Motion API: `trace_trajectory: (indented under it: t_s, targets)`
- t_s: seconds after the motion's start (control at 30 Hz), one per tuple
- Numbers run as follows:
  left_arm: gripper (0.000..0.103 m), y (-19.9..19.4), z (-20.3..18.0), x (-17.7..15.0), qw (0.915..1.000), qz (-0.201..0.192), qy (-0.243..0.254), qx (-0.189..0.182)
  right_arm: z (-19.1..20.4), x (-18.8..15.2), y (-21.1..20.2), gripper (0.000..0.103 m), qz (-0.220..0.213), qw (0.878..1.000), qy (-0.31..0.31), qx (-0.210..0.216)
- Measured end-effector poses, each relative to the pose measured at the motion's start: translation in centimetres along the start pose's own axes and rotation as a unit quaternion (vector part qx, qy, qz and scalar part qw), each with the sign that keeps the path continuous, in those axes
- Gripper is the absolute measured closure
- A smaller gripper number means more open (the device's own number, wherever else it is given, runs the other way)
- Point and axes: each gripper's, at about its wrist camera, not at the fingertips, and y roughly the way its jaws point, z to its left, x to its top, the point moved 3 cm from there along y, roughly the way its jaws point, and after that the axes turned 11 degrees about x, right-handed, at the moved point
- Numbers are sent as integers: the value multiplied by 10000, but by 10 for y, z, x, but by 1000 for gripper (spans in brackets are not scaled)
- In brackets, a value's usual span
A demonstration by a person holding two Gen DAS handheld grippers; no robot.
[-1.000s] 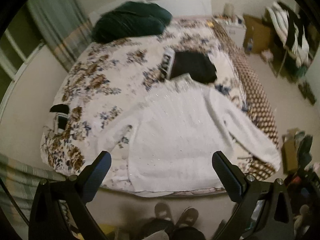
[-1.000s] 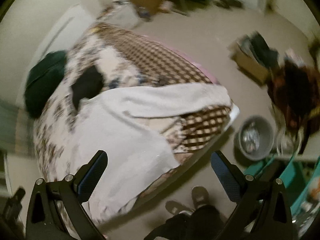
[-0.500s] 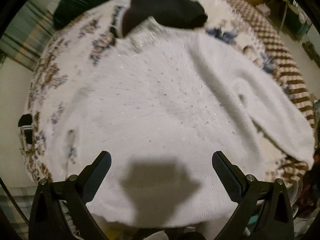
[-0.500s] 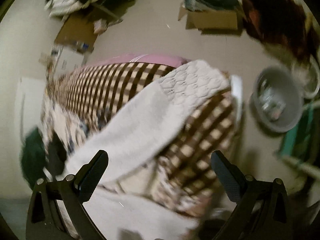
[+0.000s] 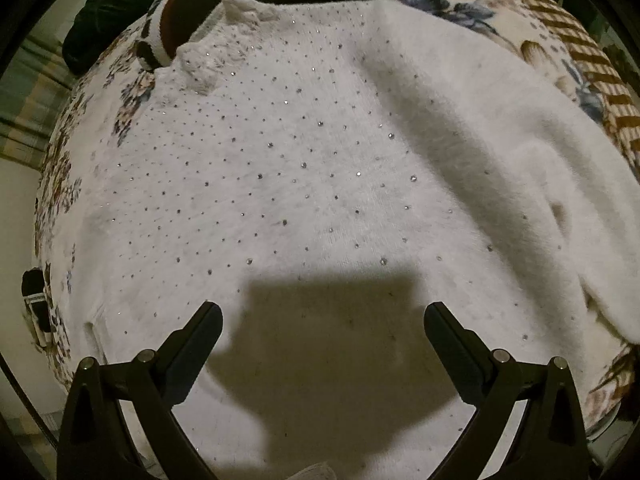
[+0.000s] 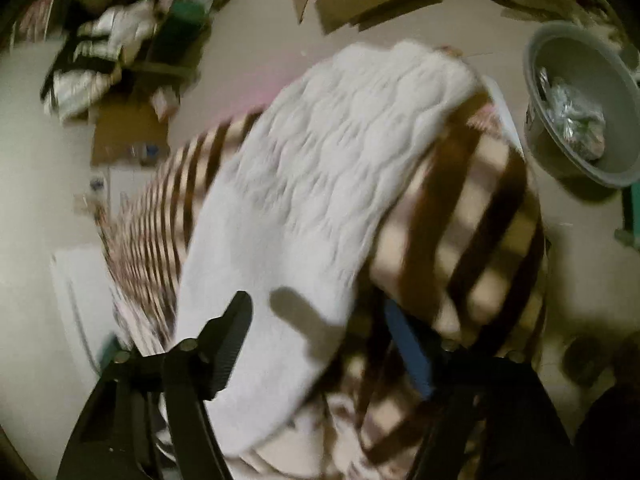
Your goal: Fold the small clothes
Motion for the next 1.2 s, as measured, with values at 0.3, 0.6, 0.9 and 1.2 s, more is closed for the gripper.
trace_trajectory:
  t_s: [0.3,0.6,0.9,1.2]
  targets:
    - [0,1,1,5,10000,-62,-67,-3,33,21,43,93,-682,9973,-232,-135]
    - [0,-16,34,4,9986,-149,-411,-287,148,3,-11,95,-941,9809,-1673,-324]
    - [0,-13,104,-15,9923,-133,-1144,-458,258,-124,-50,96,-697,9299,-3612,-40]
    - [0,36,202,-53,9738,358,-2235,-221,331,-359,28,96,576,8206,-5678,317]
